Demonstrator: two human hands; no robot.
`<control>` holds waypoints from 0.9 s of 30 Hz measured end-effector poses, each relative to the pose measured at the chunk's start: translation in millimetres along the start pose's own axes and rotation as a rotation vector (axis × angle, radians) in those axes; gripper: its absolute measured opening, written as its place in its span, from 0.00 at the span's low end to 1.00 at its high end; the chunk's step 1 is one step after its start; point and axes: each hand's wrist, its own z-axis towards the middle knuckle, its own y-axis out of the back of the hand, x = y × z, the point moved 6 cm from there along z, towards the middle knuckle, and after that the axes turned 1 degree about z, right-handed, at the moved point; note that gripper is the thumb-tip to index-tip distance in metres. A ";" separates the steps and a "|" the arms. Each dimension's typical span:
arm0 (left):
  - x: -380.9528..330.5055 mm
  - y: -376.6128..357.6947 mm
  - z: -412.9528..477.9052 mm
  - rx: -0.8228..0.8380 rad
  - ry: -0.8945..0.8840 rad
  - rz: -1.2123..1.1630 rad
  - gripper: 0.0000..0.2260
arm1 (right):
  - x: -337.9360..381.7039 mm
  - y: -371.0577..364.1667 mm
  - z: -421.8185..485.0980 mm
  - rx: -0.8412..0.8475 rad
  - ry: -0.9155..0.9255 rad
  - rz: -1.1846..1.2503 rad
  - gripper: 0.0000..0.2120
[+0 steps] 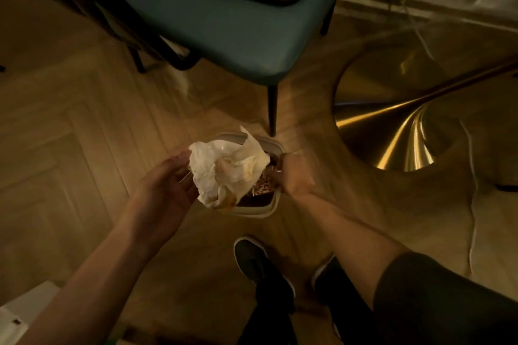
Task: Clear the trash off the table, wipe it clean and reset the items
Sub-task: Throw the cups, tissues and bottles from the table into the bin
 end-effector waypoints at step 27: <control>73.2 -28.4 61.5 -0.143 0.062 0.519 0.10 | 13.1 20.3 -61.8 0.231 0.022 0.778 0.23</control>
